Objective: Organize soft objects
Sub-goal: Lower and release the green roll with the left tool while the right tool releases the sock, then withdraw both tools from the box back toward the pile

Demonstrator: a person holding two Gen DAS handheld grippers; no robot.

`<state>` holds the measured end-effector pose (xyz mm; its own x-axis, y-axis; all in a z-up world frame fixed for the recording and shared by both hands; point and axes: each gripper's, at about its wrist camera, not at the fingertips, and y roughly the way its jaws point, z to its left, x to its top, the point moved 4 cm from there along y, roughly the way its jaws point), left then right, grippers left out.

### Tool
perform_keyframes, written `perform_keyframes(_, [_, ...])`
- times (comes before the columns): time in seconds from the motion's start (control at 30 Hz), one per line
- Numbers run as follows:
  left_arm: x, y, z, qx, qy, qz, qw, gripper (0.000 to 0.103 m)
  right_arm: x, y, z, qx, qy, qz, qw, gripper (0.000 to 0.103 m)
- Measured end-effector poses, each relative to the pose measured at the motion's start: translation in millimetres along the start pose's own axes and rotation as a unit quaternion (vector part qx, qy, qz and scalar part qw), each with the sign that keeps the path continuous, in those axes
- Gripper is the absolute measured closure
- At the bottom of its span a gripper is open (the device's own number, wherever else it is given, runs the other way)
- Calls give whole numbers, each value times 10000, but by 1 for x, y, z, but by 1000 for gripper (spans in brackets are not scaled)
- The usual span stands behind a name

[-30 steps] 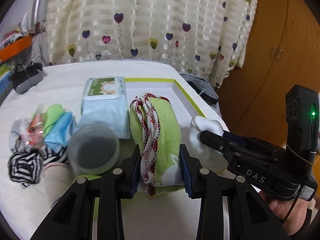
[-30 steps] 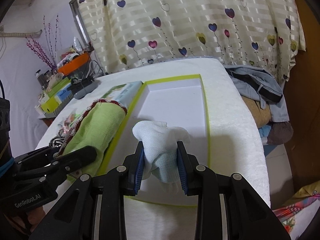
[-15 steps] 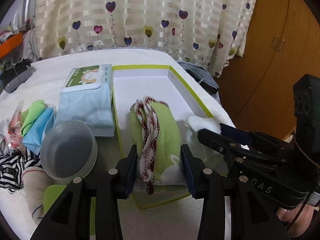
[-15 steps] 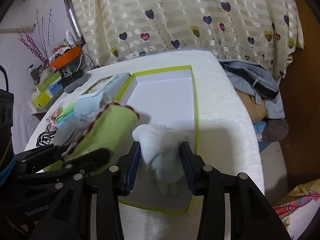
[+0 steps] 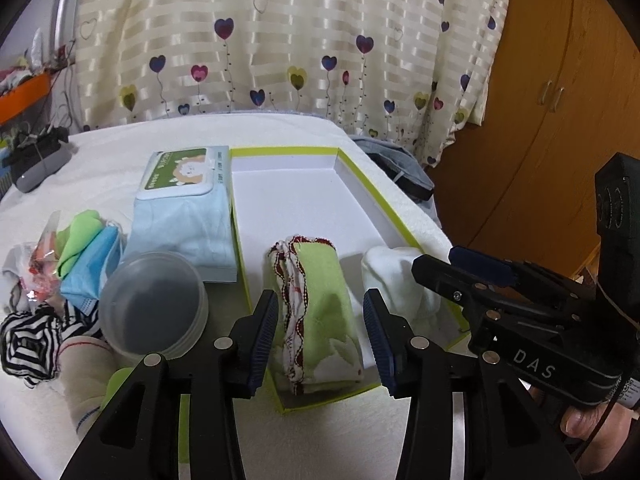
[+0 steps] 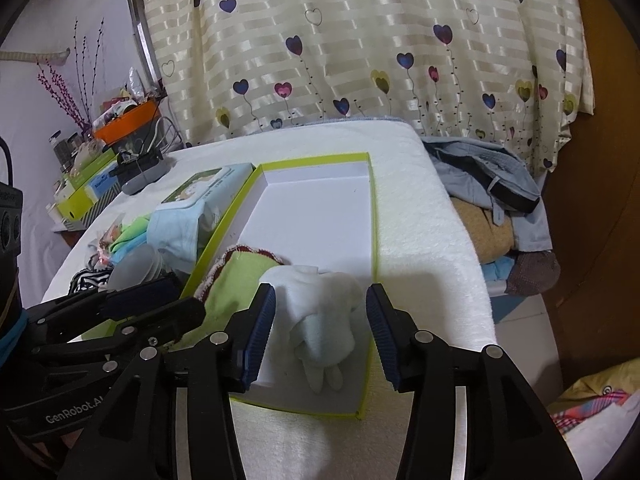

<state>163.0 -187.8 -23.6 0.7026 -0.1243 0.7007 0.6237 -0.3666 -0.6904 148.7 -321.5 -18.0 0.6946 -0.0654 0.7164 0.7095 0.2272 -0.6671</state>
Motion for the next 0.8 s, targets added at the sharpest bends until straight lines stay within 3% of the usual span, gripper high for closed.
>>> perform_keyframes(0.5, [-22,-59,9,-54,22,-330,9994,60,-7,-47,33,-159,-245,-329,9990,54])
perform_keyframes(0.8, [-40,-95,27,36,-64,-503,9987,60,-19,-73,74,49,-548,-479,9973,54])
